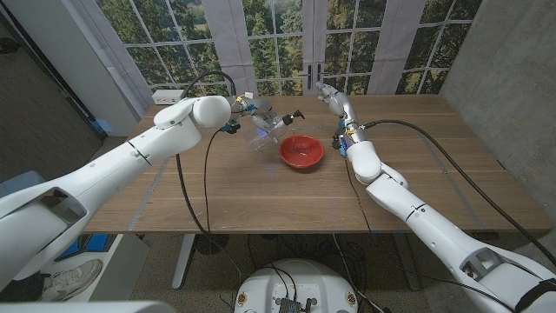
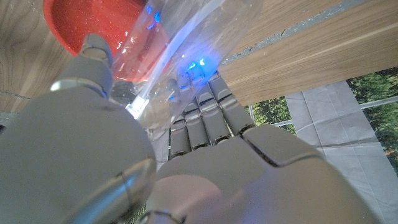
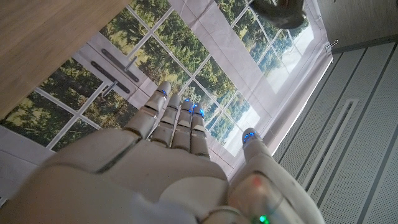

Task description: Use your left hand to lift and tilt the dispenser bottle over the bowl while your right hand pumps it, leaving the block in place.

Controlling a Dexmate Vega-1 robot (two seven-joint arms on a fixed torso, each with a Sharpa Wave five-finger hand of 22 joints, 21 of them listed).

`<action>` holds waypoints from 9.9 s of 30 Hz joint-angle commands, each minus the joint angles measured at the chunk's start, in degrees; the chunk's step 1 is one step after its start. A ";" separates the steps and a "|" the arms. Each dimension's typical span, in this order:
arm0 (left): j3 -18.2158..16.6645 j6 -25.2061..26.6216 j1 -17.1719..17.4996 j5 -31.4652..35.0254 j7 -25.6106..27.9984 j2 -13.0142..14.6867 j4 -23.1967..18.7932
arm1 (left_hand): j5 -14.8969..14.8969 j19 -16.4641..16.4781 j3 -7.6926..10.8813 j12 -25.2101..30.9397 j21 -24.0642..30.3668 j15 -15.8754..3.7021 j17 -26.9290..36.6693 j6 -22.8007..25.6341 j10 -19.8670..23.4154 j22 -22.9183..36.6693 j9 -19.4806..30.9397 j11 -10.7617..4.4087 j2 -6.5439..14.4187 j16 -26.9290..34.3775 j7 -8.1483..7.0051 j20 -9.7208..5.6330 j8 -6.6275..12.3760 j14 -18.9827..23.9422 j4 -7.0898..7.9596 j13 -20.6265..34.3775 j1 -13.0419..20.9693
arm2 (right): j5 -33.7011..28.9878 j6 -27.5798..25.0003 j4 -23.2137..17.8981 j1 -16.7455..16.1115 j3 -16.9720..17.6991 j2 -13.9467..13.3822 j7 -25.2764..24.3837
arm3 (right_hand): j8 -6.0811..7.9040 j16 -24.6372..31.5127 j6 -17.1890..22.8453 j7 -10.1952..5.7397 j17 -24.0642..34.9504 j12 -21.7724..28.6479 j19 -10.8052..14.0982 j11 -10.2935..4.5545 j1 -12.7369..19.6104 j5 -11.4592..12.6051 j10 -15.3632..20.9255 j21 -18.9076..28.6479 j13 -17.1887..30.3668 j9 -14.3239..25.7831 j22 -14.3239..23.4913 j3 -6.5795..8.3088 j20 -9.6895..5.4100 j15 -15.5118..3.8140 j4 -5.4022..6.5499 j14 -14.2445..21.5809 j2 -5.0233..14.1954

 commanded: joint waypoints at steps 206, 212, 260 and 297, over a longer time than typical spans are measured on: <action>-2.03 4.88 4.17 1.15 5.47 0.86 -5.61 | 0.53 8.71 -3.46 -0.60 11.85 -10.10 1.08 15.49 16.67 1.98 -0.91 -7.17 16.54 7.11 -2.50 -7.97 -5.67 21.38 -0.78 -2.15 23.28 | -15.82 -1.79 7.47 7.23 -14.10 7.84 -5.09 | -0.18 -3.49 -6.25 -1.58 -2.35 -0.65 -6.47 -2.44 -5.40 0.26 -6.43 -0.45 -0.79 -0.07 -0.18 -0.13 -2.39 -1.60 5.37 -7.02 1.85; -1.87 5.98 4.08 1.41 5.47 0.67 -5.87 | 0.61 9.09 -3.57 -0.63 12.52 -10.09 1.00 16.16 17.30 2.04 -0.99 -6.64 16.21 7.25 -2.21 -7.99 -5.84 22.06 -0.87 -2.53 23.68 | -15.40 -1.35 7.92 7.61 -14.50 7.95 -4.14 | -0.21 -3.49 -6.31 -1.53 -2.33 -0.66 -6.43 -2.43 -5.71 0.27 -6.42 -0.43 -0.79 -0.06 -0.18 -0.16 -2.48 -1.62 5.72 -7.06 1.85; -3.16 7.70 7.33 1.52 8.51 1.69 -8.16 | 0.71 7.98 -4.47 -0.90 15.02 -10.13 0.59 16.15 16.16 2.11 -0.88 -7.94 16.35 6.03 -4.13 -7.71 -8.00 21.60 -0.15 -1.42 23.41 | 6.80 5.89 2.83 1.35 -1.01 4.88 2.18 | -0.02 -3.63 -5.51 -2.13 -3.22 -0.97 -6.09 -2.33 -4.31 0.28 -7.28 -0.37 -0.79 -0.05 -0.18 0.59 -1.13 -0.93 4.43 -6.73 1.18; -14.38 4.09 23.95 -9.45 29.49 3.34 -13.24 | 0.76 4.28 -4.52 -0.84 16.37 -10.13 1.98 14.26 14.68 2.05 1.16 -8.34 17.31 5.48 -5.05 -6.20 -9.19 19.27 -0.07 0.72 23.18 | 23.31 2.82 -2.33 -3.35 5.08 0.81 10.90 | 0.00 -2.75 -4.84 -1.90 -3.24 -0.49 -4.83 -1.09 -4.40 0.13 -6.04 -0.03 -0.77 0.01 -0.15 0.42 -0.28 0.42 4.30 -5.05 1.09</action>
